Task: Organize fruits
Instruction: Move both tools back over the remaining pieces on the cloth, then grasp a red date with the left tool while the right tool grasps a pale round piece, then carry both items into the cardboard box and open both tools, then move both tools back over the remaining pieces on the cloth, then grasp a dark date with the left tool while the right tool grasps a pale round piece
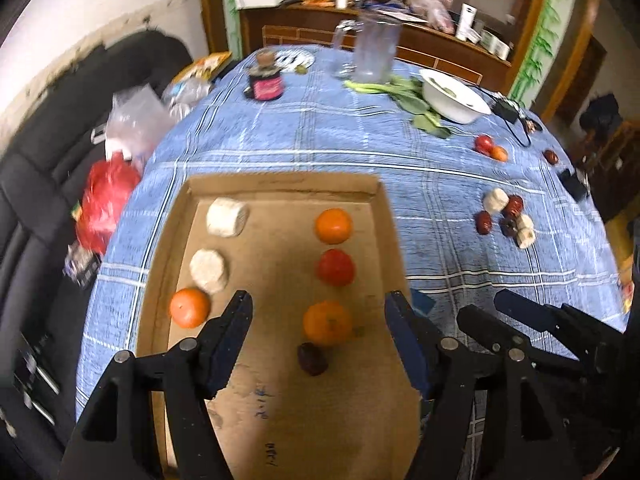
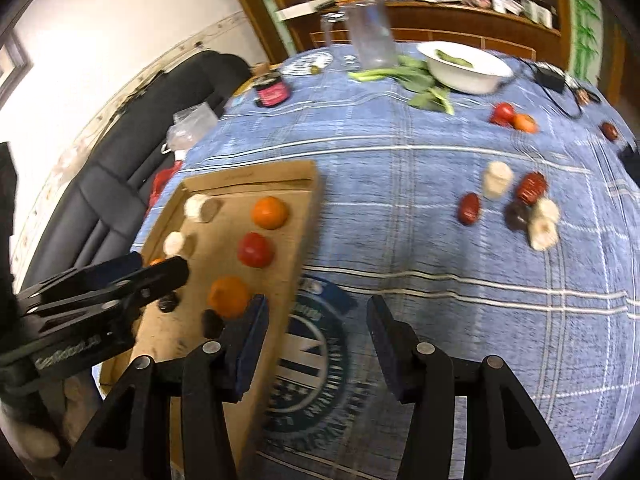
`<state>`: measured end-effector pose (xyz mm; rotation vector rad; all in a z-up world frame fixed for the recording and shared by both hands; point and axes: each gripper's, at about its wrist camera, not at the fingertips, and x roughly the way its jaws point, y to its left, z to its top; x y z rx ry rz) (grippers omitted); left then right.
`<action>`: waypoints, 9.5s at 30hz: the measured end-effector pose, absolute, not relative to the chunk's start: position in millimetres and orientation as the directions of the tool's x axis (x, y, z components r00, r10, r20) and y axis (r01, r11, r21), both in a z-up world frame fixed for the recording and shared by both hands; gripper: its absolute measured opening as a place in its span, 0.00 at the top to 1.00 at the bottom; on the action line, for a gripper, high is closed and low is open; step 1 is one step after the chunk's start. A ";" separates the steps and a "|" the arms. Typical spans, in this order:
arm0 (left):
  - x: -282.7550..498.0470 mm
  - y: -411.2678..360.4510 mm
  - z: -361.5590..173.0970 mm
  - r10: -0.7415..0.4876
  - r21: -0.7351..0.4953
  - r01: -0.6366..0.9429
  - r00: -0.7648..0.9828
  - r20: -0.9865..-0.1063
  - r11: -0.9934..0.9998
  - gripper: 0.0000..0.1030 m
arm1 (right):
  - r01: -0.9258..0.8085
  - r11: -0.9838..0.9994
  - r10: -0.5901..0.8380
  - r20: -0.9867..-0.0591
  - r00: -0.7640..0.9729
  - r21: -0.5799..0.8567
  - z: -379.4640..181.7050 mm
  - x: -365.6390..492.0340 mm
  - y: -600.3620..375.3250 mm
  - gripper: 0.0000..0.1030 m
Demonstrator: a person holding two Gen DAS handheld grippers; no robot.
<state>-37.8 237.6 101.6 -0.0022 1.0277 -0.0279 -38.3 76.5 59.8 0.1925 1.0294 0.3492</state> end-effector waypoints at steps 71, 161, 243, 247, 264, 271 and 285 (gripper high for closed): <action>84.3 51.4 17.1 -0.215 -0.097 0.315 0.364 -0.906 0.944 0.81 | -0.016 0.958 0.257 -0.838 0.481 0.285 22.6 20.8 -112.7 0.47; -63.6 247.5 112.0 -0.158 -0.177 0.012 0.515 -0.843 0.984 0.39 | -0.189 0.927 0.376 -0.814 0.442 0.325 60.1 -63.3 68.3 0.44; -42.1 113.7 60.9 0.055 0.110 0.102 0.435 -0.899 0.989 0.37 | 0.019 0.976 0.183 -0.858 0.480 0.219 20.2 51.4 -92.0 0.38; -33.0 106.2 60.3 0.075 0.137 0.109 0.444 -0.893 0.984 0.37 | -0.002 0.979 0.180 -0.863 0.472 0.203 17.3 60.9 -84.2 0.38; -25.4 80.3 50.5 0.125 0.217 0.162 0.446 -0.886 0.963 0.37 | -0.037 0.970 0.229 -0.858 0.460 0.239 19.3 53.8 -84.1 0.71; -20.0 70.5 43.7 0.118 0.212 0.180 0.430 -0.895 0.960 0.38 | -0.014 0.963 0.244 -0.851 0.465 0.268 22.8 45.0 -97.6 0.72; 26.1 73.3 22.3 -0.096 -0.055 0.127 0.346 -0.933 0.990 0.38 | 0.032 0.947 0.266 -0.838 0.477 0.319 24.9 16.7 -125.6 0.72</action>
